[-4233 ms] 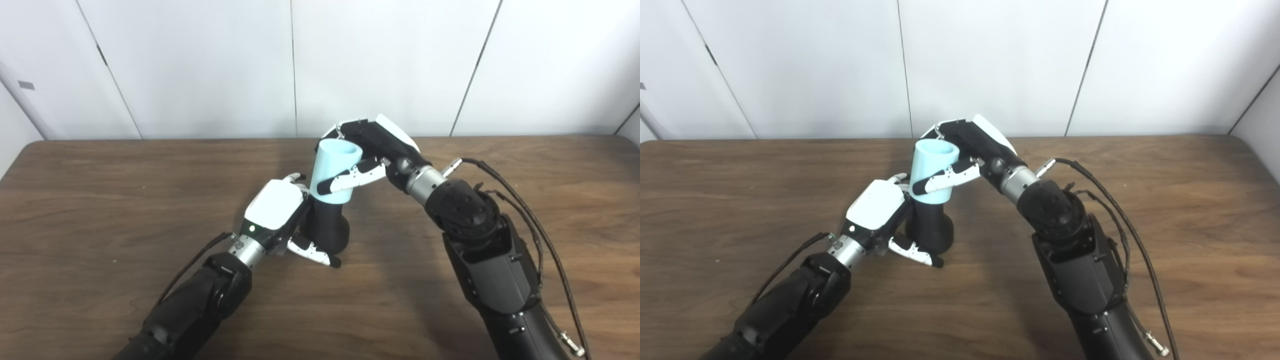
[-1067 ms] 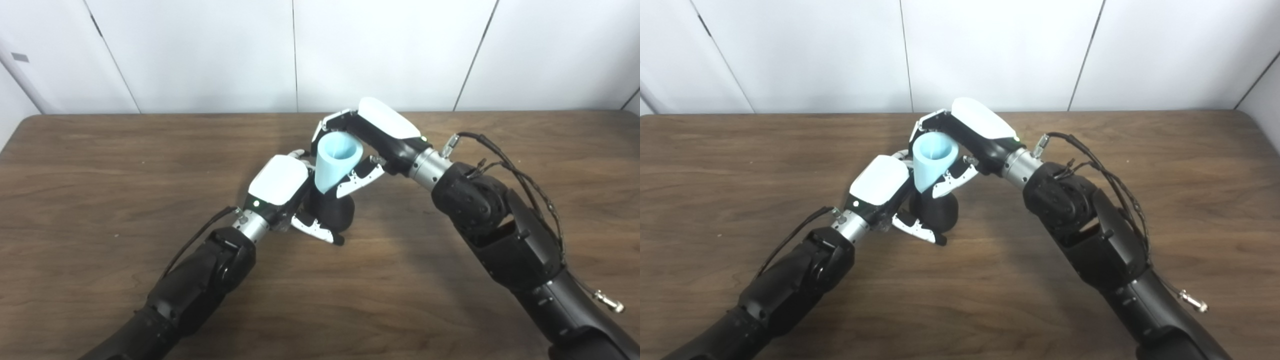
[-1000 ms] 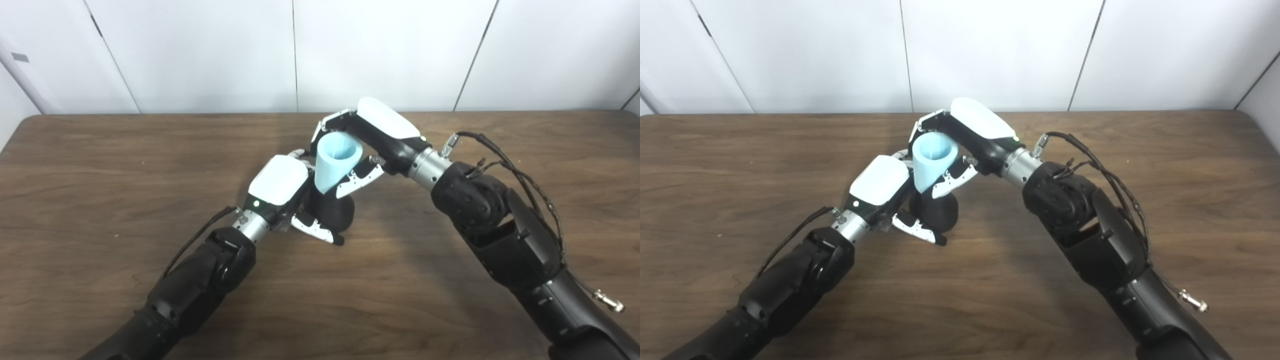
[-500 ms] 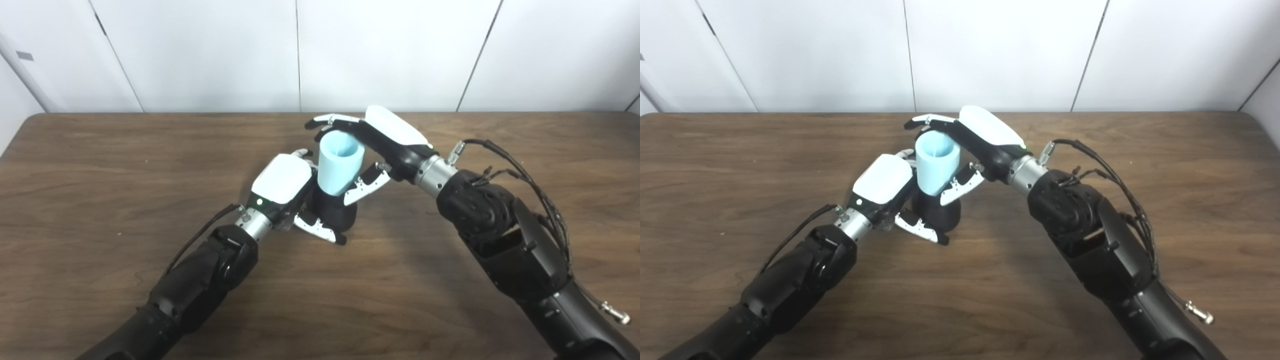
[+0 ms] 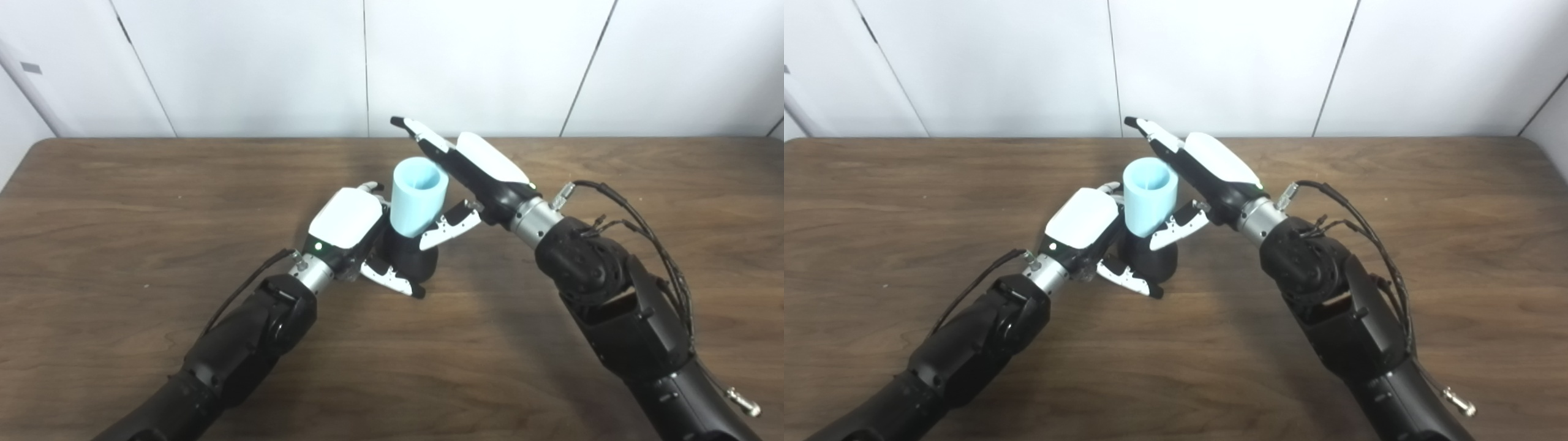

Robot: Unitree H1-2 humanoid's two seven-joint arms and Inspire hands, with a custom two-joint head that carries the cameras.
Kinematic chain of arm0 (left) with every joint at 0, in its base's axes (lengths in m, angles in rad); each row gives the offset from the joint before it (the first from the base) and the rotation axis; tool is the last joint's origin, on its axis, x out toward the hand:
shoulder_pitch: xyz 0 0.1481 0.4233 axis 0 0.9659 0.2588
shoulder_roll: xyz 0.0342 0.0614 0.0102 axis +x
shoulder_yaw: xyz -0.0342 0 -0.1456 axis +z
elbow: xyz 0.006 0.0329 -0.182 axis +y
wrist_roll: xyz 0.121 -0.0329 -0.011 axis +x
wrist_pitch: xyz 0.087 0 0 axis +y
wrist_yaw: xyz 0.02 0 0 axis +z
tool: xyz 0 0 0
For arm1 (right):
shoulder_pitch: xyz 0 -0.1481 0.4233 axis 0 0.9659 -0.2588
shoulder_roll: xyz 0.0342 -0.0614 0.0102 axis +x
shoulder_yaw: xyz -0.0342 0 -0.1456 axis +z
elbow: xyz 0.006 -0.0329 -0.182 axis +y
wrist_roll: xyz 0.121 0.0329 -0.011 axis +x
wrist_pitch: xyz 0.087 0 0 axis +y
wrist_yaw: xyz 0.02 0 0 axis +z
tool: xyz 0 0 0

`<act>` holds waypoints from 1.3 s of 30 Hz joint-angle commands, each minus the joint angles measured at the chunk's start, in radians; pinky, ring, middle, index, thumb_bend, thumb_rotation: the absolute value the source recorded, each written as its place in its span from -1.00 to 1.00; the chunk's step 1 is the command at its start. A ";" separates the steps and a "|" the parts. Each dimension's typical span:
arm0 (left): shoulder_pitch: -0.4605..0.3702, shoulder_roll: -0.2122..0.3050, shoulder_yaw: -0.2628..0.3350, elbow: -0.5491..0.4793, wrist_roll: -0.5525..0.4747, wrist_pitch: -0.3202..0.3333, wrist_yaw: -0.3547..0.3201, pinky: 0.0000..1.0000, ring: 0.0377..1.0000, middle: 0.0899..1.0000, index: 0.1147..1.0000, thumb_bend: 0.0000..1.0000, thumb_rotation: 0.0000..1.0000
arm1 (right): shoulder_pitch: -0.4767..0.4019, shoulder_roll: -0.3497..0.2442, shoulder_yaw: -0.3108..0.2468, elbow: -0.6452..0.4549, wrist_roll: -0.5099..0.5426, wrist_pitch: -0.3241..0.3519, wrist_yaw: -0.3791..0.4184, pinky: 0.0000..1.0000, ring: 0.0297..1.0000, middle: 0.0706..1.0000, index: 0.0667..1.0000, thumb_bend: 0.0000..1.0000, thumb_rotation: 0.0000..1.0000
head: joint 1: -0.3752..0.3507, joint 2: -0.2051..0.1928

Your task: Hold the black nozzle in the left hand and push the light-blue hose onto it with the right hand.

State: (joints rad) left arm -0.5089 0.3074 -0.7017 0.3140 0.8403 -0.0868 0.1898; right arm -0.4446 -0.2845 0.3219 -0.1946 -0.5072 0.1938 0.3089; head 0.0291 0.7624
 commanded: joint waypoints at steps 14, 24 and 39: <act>0.077 -0.021 -0.090 0.118 0.013 -0.021 -0.199 0.70 0.13 -0.10 -0.18 0.05 -1.00 | -0.050 -0.018 -0.130 -0.129 0.148 -0.091 0.000 1.00 1.00 1.00 1.00 1.00 -0.36 | 0.002 -0.001; 0.078 -0.019 -0.084 0.121 0.005 -0.027 -0.195 0.70 0.13 -0.11 -0.18 0.05 -1.00 | -0.053 -0.116 -0.105 -0.174 0.233 -0.129 0.133 1.00 1.00 1.00 1.00 1.00 -0.26 | 0.012 -0.001; 0.086 -0.002 -0.085 0.101 0.014 -0.021 -0.201 0.69 0.14 -0.09 -0.19 0.05 -1.00 | -0.051 -0.170 -0.001 -0.178 0.038 -0.248 0.208 1.00 1.00 1.00 1.00 1.00 0.23 | 0.016 -0.002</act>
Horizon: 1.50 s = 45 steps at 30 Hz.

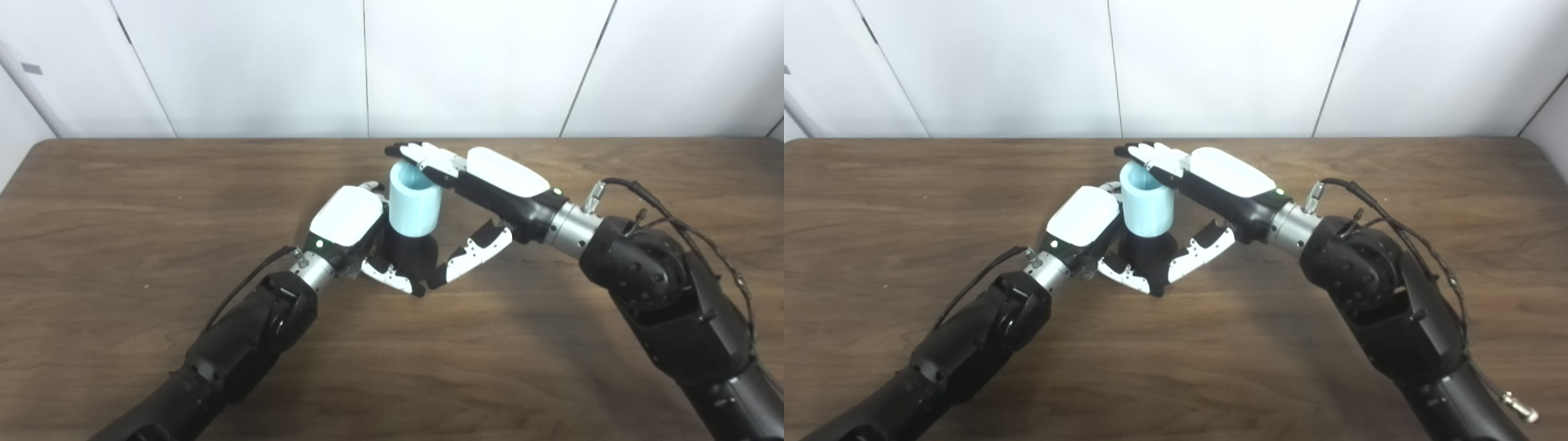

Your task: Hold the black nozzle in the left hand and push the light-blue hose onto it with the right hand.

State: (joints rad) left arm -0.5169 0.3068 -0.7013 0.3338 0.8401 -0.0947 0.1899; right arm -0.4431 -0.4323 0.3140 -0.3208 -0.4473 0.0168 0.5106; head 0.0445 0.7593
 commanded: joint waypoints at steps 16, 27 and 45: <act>0.091 -0.007 -0.089 0.082 0.017 -0.005 -0.209 0.71 0.15 -0.09 -0.19 0.05 -1.00 | -0.072 -0.086 0.083 -0.043 -0.153 -0.123 0.082 1.00 1.00 1.00 0.99 0.81 0.56 | -0.002 0.006; 0.089 -0.009 -0.087 0.083 0.013 -0.005 -0.213 0.72 0.15 -0.10 -0.19 0.05 -1.00 | -0.090 -0.171 0.170 -0.013 -0.246 -0.255 0.118 0.90 0.93 0.89 0.80 0.75 0.41 | -0.001 0.007; 0.087 -0.004 -0.086 0.073 0.009 0.002 -0.227 0.74 0.18 -0.09 -0.19 0.05 -1.00 | -0.087 -0.162 0.207 -0.021 -0.243 -0.258 0.122 0.99 0.93 0.86 0.75 0.66 0.31 | 0.000 0.018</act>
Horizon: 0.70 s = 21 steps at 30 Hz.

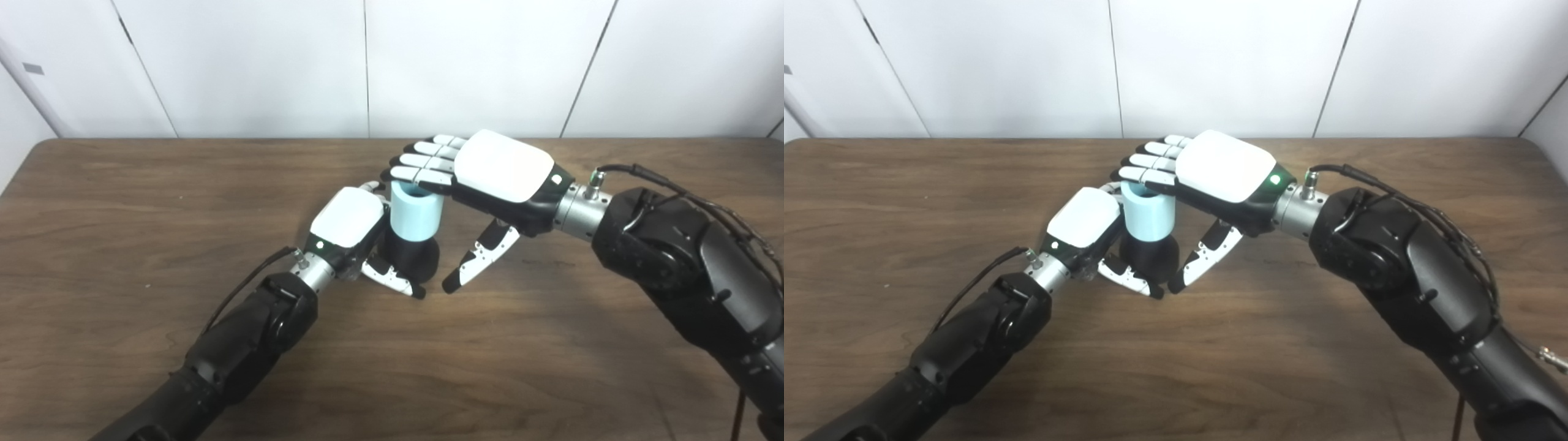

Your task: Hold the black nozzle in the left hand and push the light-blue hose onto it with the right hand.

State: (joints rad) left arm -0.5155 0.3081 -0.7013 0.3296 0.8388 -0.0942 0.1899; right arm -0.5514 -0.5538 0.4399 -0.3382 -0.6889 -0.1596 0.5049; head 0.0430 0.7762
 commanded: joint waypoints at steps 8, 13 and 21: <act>0.089 -0.009 -0.080 0.085 0.005 -0.007 -0.207 0.70 0.18 -0.09 -0.20 0.05 -1.00 | 0.027 -0.044 0.106 0.036 0.018 -0.117 0.104 0.84 0.90 0.82 0.73 0.65 0.27 | -0.001 0.004; 0.089 -0.009 -0.080 0.084 0.002 -0.007 -0.210 0.72 0.19 -0.09 -0.19 0.05 -1.00 | 0.027 -0.040 0.111 0.047 -0.007 -0.095 0.108 0.95 0.96 0.89 0.79 0.64 0.31 | -0.001 0.004; 0.085 -0.010 -0.084 0.075 0.015 0.007 -0.218 0.73 0.19 -0.10 -0.18 0.05 -1.00 | 0.027 -0.032 0.118 0.059 -0.020 -0.026 0.145 1.00 1.00 0.99 0.89 0.63 0.44 | 0.002 0.008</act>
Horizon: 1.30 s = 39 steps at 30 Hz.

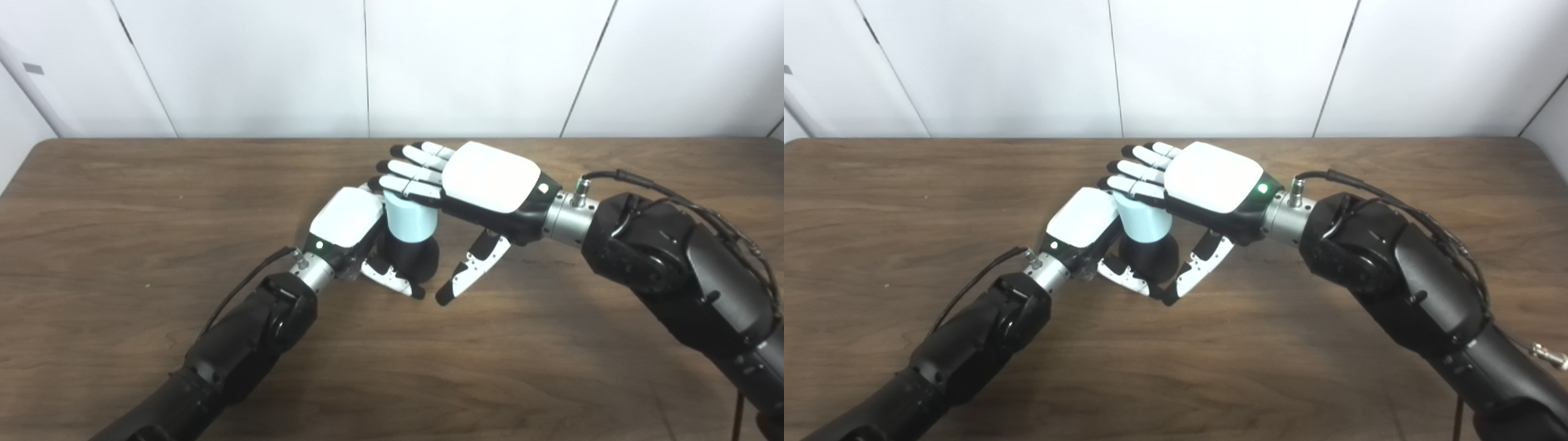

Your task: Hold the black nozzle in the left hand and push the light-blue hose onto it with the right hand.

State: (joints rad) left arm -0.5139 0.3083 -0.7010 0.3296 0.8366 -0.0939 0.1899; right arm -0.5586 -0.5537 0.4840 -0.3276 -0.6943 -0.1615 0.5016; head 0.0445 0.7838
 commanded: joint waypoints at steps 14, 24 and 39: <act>0.087 -0.006 -0.077 0.075 0.004 -0.007 -0.208 0.71 0.15 -0.10 -0.19 0.05 -1.00 | 0.076 -0.025 0.050 0.061 -0.022 0.065 0.167 0.95 1.00 1.00 0.97 0.60 0.53 | 0.001 0.007; 0.090 -0.003 -0.072 0.069 -0.013 -0.003 -0.221 0.76 0.18 -0.08 -0.20 0.05 -1.00 | 0.088 -0.023 0.028 0.052 -0.021 0.028 0.099 0.89 0.98 0.99 0.94 0.54 0.43 | 0.001 0.007; 0.084 -0.003 -0.085 0.074 0.009 0.006 -0.227 0.72 0.16 -0.09 -0.19 0.05 -1.00 | 0.138 0.309 -0.336 0.020 0.339 0.139 -0.270 -0.02 0.33 0.58 0.73 0.14 -0.21 | -0.008 -0.003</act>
State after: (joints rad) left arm -0.5133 0.3095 -0.6981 0.3260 0.8285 -0.0935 0.1896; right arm -0.3710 -0.2818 0.2170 -0.2591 -0.4119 -0.0514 0.3231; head 0.0353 0.7793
